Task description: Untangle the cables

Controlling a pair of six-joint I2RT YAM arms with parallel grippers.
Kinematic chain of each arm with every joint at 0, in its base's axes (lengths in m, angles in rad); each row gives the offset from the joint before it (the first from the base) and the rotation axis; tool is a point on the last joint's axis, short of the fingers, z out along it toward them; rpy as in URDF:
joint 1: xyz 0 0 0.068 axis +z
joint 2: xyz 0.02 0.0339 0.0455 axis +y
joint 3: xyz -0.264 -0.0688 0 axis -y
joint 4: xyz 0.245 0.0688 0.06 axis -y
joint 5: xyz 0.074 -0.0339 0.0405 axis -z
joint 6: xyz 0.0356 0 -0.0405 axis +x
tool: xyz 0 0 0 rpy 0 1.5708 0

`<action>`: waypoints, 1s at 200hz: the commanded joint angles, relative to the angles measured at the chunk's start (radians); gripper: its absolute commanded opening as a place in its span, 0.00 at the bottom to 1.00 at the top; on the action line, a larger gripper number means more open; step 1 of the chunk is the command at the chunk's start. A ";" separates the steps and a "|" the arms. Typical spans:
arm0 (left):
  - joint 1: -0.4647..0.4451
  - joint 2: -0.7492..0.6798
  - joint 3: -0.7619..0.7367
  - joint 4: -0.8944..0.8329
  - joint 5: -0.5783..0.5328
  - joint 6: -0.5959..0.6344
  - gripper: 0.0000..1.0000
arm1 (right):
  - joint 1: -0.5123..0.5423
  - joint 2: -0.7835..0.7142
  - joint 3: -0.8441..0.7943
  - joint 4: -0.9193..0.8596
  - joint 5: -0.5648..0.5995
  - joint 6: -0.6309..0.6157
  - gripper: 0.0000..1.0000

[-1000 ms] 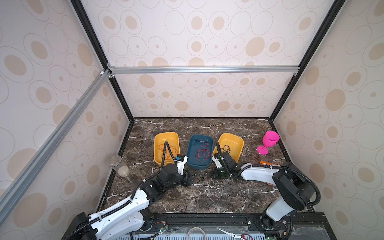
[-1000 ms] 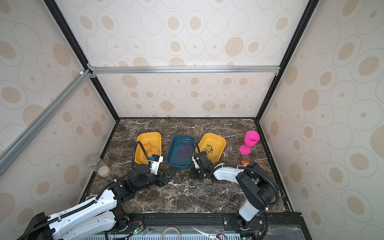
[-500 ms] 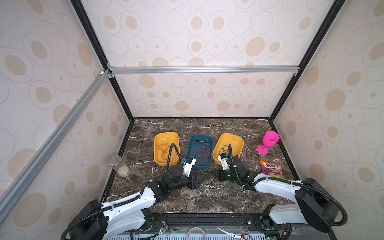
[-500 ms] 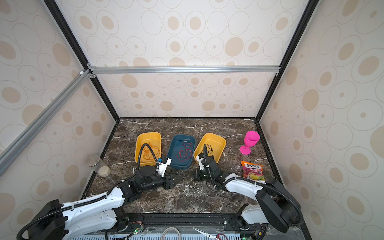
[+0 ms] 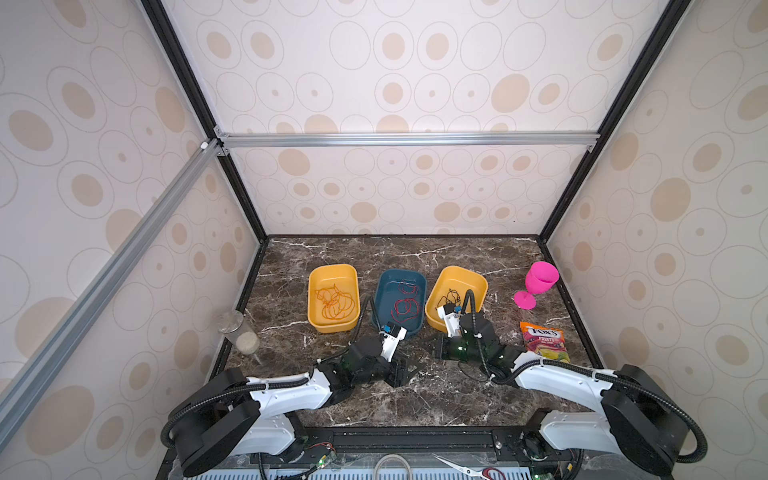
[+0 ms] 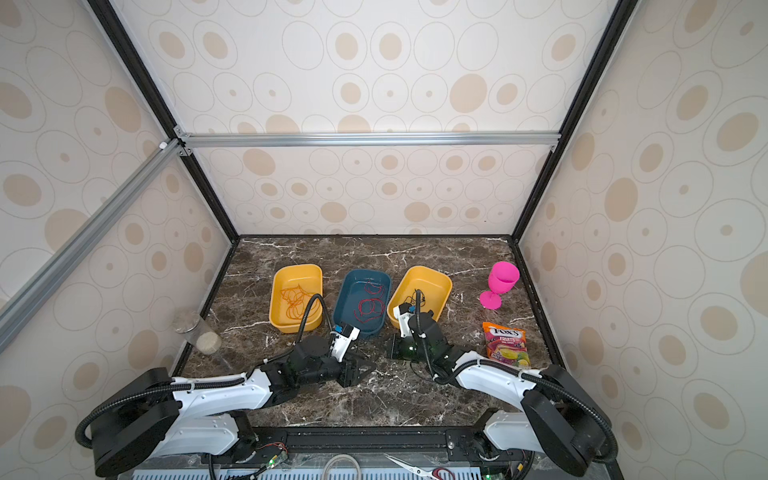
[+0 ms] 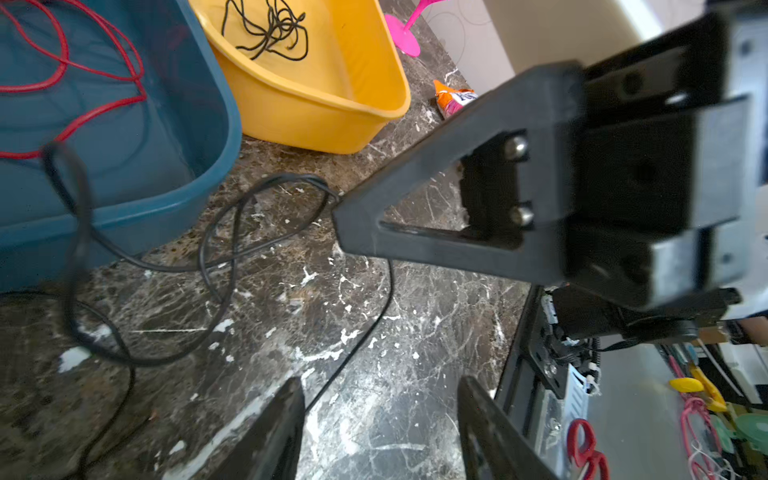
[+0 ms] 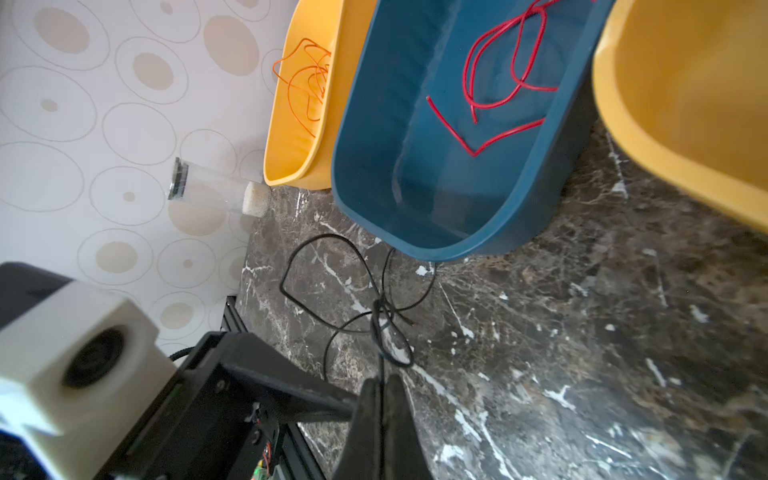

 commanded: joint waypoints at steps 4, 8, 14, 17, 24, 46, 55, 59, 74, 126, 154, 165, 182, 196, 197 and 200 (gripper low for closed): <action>-0.009 0.049 0.060 0.030 -0.064 0.069 0.57 | 0.012 0.013 -0.022 0.069 -0.038 0.065 0.00; -0.007 0.057 0.063 0.033 -0.066 0.071 0.57 | 0.012 0.012 -0.023 0.071 -0.040 0.069 0.00; -0.008 0.070 0.066 0.043 -0.067 0.071 0.57 | 0.015 0.013 -0.023 0.076 -0.042 0.075 0.00; -0.008 0.074 0.065 0.050 -0.065 0.071 0.56 | 0.016 0.012 -0.024 0.078 -0.044 0.076 0.00; -0.009 0.084 0.067 0.067 -0.061 0.069 0.56 | 0.019 0.013 -0.028 0.083 -0.044 0.080 0.00; -0.015 0.101 0.073 0.106 -0.040 0.071 0.55 | 0.026 0.014 -0.035 0.090 -0.037 0.086 0.00; -0.020 0.105 0.078 0.109 -0.039 0.079 0.55 | 0.027 0.014 -0.039 0.096 -0.035 0.089 0.00; -0.022 0.107 0.080 0.106 -0.041 0.083 0.55 | 0.027 0.014 -0.040 0.099 -0.035 0.090 0.00; -0.025 0.120 0.090 0.099 -0.042 0.096 0.50 | 0.028 0.018 -0.042 0.109 -0.038 0.096 0.00; -0.033 0.105 0.082 0.095 -0.042 0.118 0.07 | 0.035 0.013 -0.044 0.106 -0.039 0.086 0.03; -0.035 0.051 0.045 0.083 -0.035 0.165 0.00 | 0.034 -0.055 -0.042 -0.005 -0.001 0.032 0.18; -0.038 0.011 0.010 0.101 -0.019 0.195 0.00 | 0.033 -0.101 -0.038 -0.077 0.032 0.012 0.25; -0.039 -0.051 -0.040 0.106 0.008 0.240 0.00 | 0.027 -0.186 -0.028 -0.186 0.083 -0.031 0.36; -0.040 -0.091 -0.056 0.080 0.054 0.275 0.00 | 0.009 -0.251 -0.020 -0.267 0.118 -0.068 0.43; -0.042 -0.093 -0.056 0.080 0.059 0.276 0.00 | 0.007 -0.256 -0.020 -0.273 0.119 -0.070 0.44; -0.042 -0.100 -0.059 0.077 0.071 0.281 0.00 | -0.001 -0.267 -0.018 -0.288 0.123 -0.076 0.45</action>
